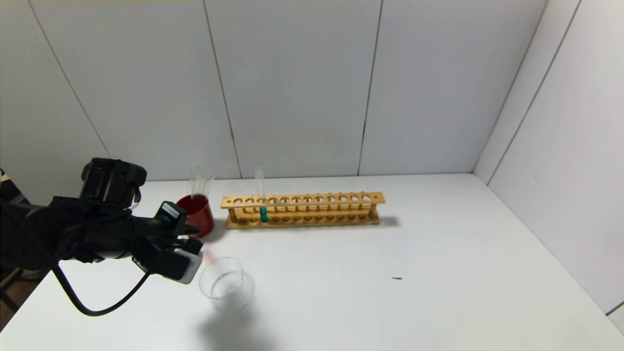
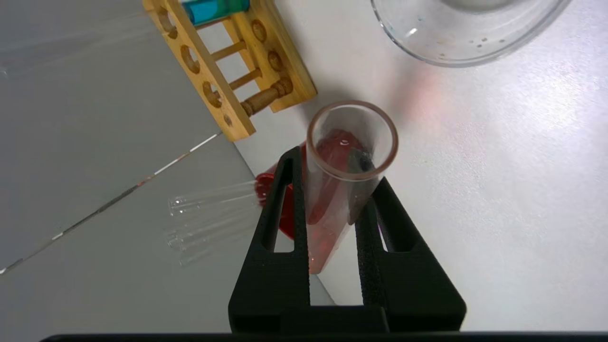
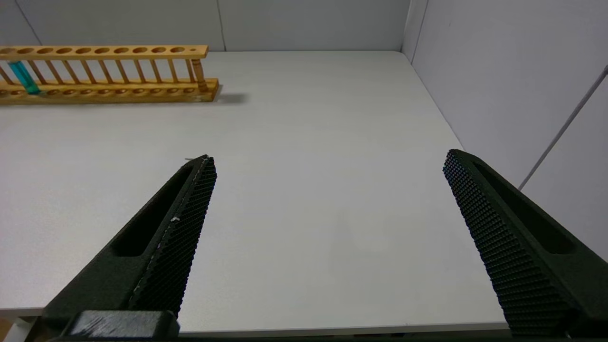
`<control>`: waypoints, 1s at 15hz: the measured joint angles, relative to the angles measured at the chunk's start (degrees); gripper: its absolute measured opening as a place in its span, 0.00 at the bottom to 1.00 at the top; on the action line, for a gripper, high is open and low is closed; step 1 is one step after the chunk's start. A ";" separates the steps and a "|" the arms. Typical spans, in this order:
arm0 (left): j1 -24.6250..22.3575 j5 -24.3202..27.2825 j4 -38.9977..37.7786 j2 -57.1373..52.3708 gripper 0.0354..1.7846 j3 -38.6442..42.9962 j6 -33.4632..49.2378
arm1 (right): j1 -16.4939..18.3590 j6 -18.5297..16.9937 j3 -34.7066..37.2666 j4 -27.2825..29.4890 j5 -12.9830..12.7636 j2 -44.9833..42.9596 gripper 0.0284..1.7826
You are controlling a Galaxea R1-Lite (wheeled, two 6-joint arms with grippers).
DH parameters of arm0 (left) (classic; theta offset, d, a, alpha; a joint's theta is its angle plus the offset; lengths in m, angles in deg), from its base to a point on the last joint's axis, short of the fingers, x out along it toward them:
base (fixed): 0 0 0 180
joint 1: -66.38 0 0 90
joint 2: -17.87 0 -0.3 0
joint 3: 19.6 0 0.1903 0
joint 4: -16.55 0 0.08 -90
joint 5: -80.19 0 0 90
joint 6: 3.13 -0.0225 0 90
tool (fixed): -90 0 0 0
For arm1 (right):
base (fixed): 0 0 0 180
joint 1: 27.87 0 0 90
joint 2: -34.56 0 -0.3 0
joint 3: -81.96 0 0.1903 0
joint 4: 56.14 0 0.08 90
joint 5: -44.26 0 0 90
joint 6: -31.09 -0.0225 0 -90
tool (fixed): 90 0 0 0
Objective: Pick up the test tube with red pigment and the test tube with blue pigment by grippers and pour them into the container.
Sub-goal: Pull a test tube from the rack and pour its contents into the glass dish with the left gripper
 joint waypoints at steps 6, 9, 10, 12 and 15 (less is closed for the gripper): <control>1.21 -2.97 -1.38 2.65 0.17 -1.24 -4.44 | 0.00 0.00 0.00 0.00 0.02 0.00 0.98; 2.19 -4.06 -1.41 4.02 0.17 -1.34 -5.27 | 0.00 0.00 0.00 0.00 0.00 0.00 0.98; 2.93 -5.10 -1.49 4.50 0.17 -1.34 -5.27 | 0.00 0.00 0.00 0.00 0.02 0.00 0.98; 4.11 -6.75 -1.55 5.49 0.17 -1.84 -5.30 | 0.00 0.00 0.00 0.00 0.00 0.00 0.98; 4.92 -8.41 -1.49 6.10 0.17 -2.10 -5.44 | 0.00 0.00 0.00 0.00 0.00 0.00 0.98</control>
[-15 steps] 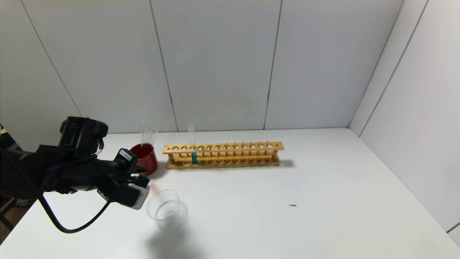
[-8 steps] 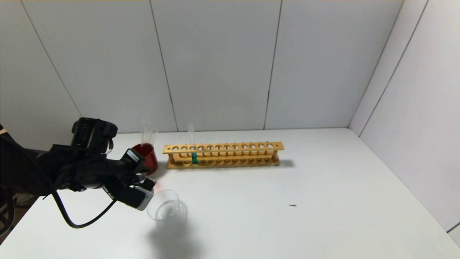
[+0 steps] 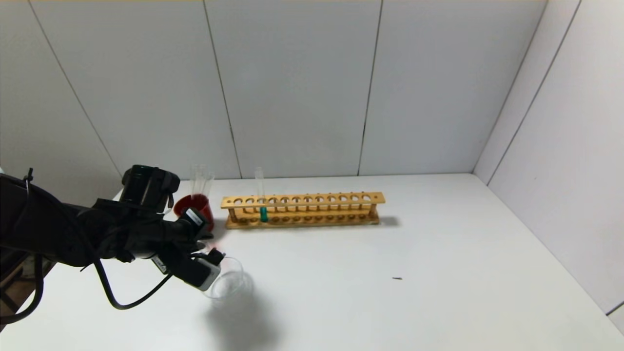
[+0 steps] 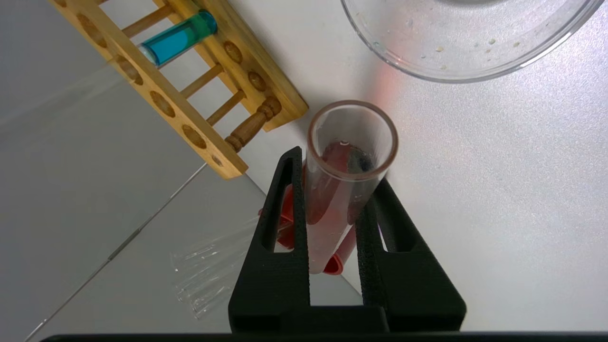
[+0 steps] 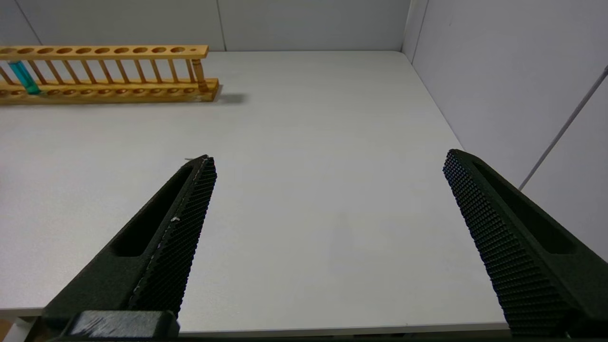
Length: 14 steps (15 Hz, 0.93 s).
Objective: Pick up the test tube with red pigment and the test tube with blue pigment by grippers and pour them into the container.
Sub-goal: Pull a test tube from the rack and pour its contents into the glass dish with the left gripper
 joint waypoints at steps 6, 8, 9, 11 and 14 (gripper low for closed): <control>0.56 -2.93 -1.71 1.35 0.17 0.15 -3.69 | 0.00 0.00 0.00 0.00 0.00 0.00 0.98; 1.19 -3.91 -2.32 1.93 0.17 0.41 -3.75 | 0.00 -0.02 0.00 0.00 0.00 0.00 0.98; 1.66 -4.22 -2.43 2.23 0.17 0.48 -3.75 | 0.00 0.00 0.00 -0.02 0.00 0.00 0.98; 2.24 -4.52 -2.46 2.56 0.17 0.52 -3.83 | 0.00 0.00 0.00 0.00 0.00 0.00 0.98; 2.40 -4.55 -2.43 2.58 0.17 1.22 -5.12 | 0.00 0.00 0.00 0.00 0.02 0.00 0.98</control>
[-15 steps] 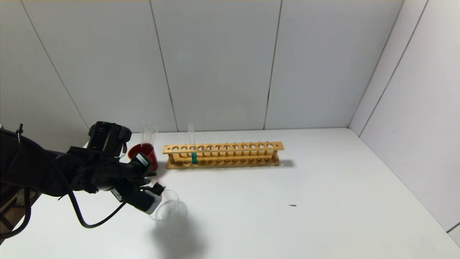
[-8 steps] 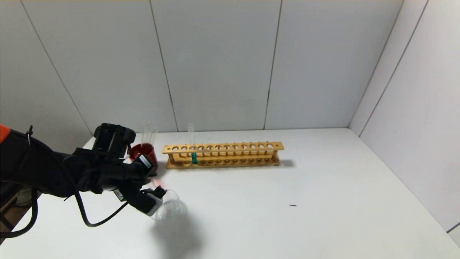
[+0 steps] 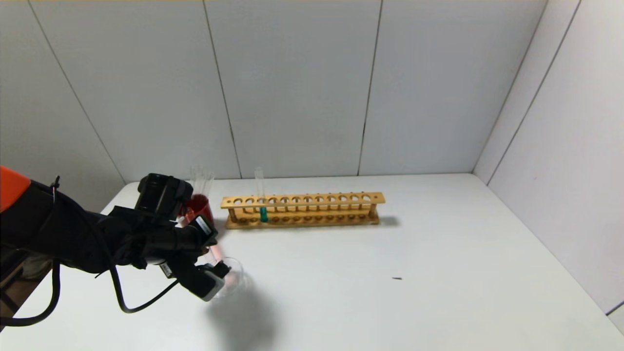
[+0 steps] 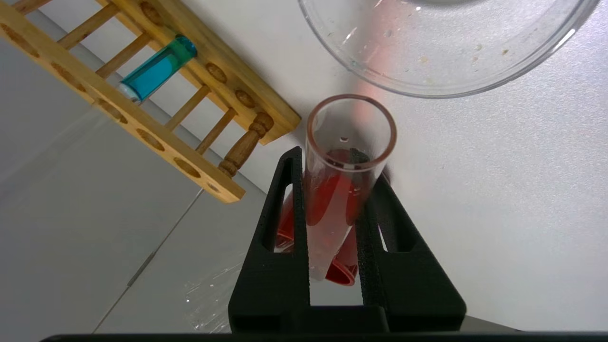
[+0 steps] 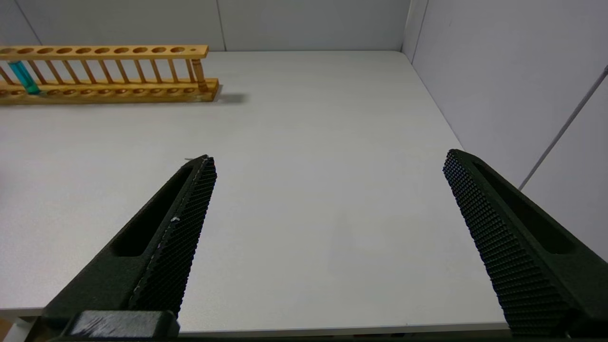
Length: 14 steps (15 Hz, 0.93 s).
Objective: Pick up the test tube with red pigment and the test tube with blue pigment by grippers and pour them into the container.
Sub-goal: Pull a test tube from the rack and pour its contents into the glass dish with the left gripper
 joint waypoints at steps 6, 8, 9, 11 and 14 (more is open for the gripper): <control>0.06 -0.33 -0.12 -0.05 0.17 1.21 -2.12 | 0.00 -0.02 0.00 0.00 0.00 0.00 0.98; 0.06 -1.02 -1.44 0.04 0.17 1.22 -2.27 | 0.00 -0.02 0.00 0.00 0.00 0.00 0.98; 0.02 -1.48 -2.57 0.15 0.17 1.27 -2.27 | 0.00 -0.02 0.00 0.00 0.00 0.00 0.98; -0.07 -1.62 -3.06 0.41 0.17 1.38 -2.29 | 0.00 0.00 0.00 0.00 -0.02 0.00 0.98; -0.05 -1.61 -3.12 0.74 0.17 1.51 -2.35 | 0.00 -0.02 0.00 0.00 -0.02 0.00 0.98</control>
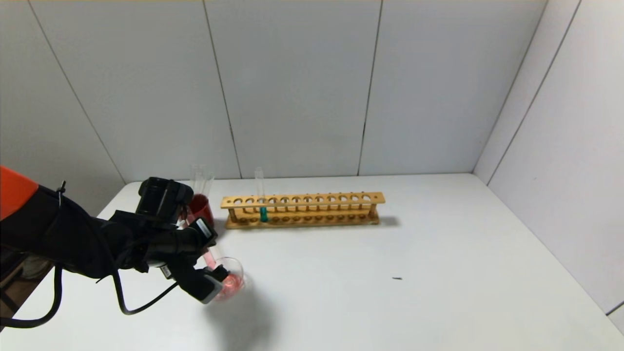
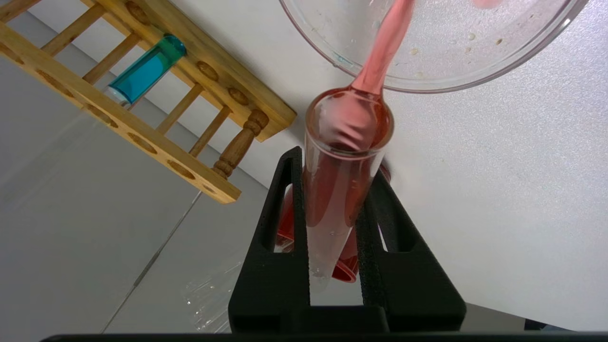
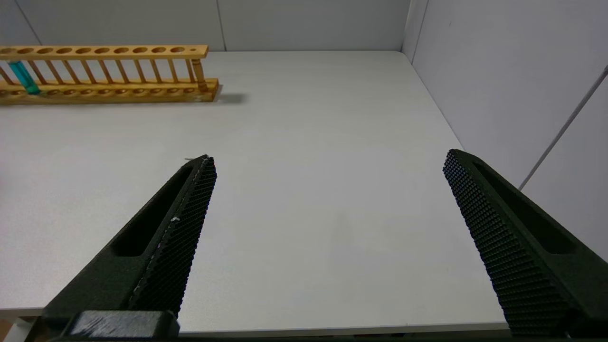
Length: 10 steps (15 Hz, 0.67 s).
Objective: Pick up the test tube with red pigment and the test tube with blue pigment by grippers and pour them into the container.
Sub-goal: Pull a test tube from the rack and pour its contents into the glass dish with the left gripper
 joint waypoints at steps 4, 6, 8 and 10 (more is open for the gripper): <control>-0.04 -0.15 -1.55 -0.05 0.17 0.17 -2.04 | 0.00 0.02 0.00 0.00 0.02 0.00 0.98; -0.02 -0.34 -3.83 -0.13 0.17 0.17 -4.13 | 0.00 0.00 0.00 0.00 0.00 0.00 0.98; 0.00 -0.34 -4.30 -0.18 0.17 0.20 -5.05 | 0.00 0.02 0.00 0.00 0.02 0.00 0.98; 0.02 -0.37 -4.38 -0.35 0.17 0.20 -5.29 | 0.00 0.00 0.00 0.00 0.02 0.00 0.98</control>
